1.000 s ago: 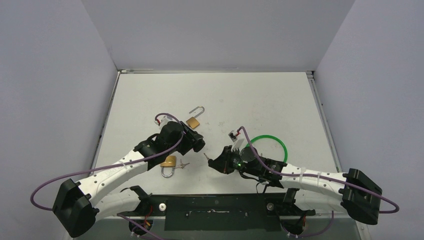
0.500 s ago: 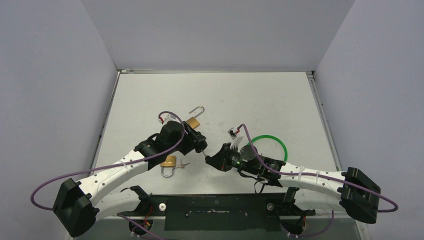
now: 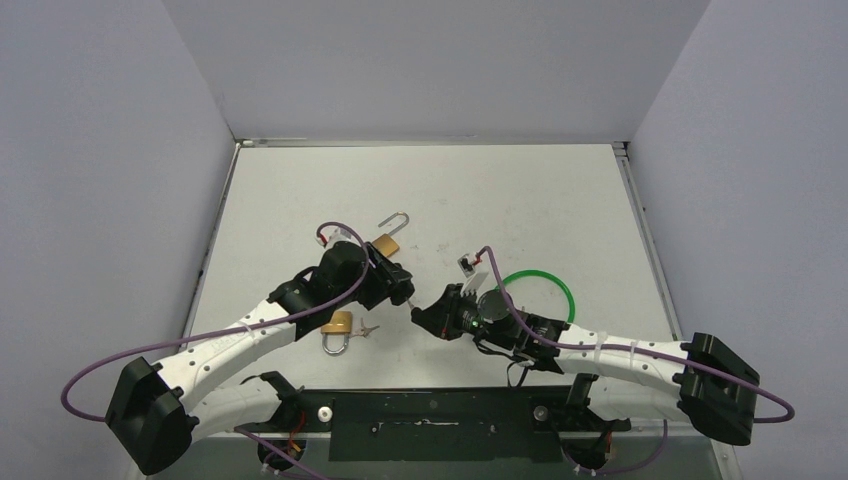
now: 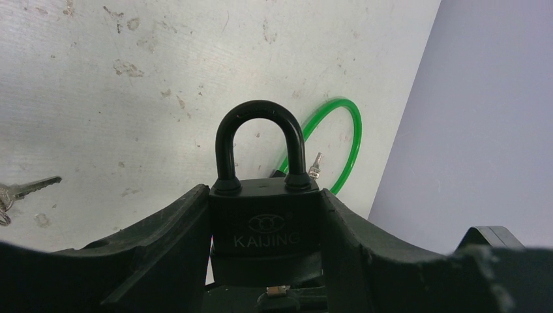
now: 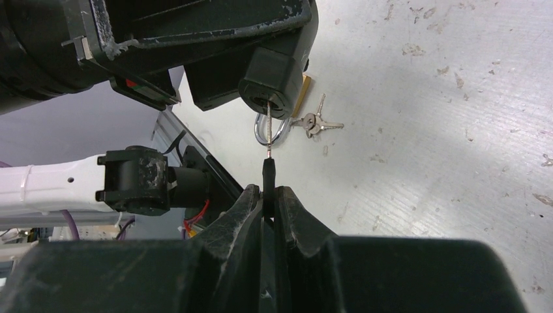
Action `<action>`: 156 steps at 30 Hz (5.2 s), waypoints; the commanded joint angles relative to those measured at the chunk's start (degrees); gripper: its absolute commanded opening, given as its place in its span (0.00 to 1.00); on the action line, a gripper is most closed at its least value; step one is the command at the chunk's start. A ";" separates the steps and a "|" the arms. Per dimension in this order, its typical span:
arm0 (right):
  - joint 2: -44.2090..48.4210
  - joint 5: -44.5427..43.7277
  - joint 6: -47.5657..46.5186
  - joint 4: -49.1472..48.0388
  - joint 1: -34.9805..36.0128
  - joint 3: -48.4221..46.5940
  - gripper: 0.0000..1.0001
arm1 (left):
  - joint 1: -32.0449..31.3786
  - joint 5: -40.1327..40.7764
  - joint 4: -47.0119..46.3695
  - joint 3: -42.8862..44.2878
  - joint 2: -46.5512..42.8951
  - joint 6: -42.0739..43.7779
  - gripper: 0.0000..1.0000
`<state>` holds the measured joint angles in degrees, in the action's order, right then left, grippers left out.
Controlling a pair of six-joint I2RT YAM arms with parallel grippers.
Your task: Unlock with the key
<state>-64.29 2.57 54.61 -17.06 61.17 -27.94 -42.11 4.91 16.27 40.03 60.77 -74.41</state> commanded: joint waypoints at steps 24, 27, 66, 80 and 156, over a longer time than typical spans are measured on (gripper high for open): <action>-16.97 -9.07 1.79 8.98 -5.90 -20.43 0.00 | -0.56 -1.14 -7.71 0.23 -1.75 -3.27 0.00; -18.98 -7.62 1.59 5.28 -7.45 -21.22 0.00 | -0.64 -1.68 -8.32 0.09 -2.08 -3.54 0.00; 21.80 4.53 -6.86 10.99 -14.19 -9.99 0.86 | 0.63 -21.34 -41.72 -6.41 -11.72 39.17 0.00; 8.08 14.22 -9.58 19.18 -14.26 -22.62 0.72 | -0.39 -39.33 -49.90 -7.16 -10.67 44.27 0.00; -51.99 24.21 -13.75 -10.47 -40.37 -36.73 0.23 | 2.26 -8.22 -24.50 -11.11 -8.96 37.18 0.97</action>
<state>-115.13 27.42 46.98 -23.73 21.37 -60.60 -40.32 -4.84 -7.22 28.36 52.62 -37.43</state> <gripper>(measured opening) 0.194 0.973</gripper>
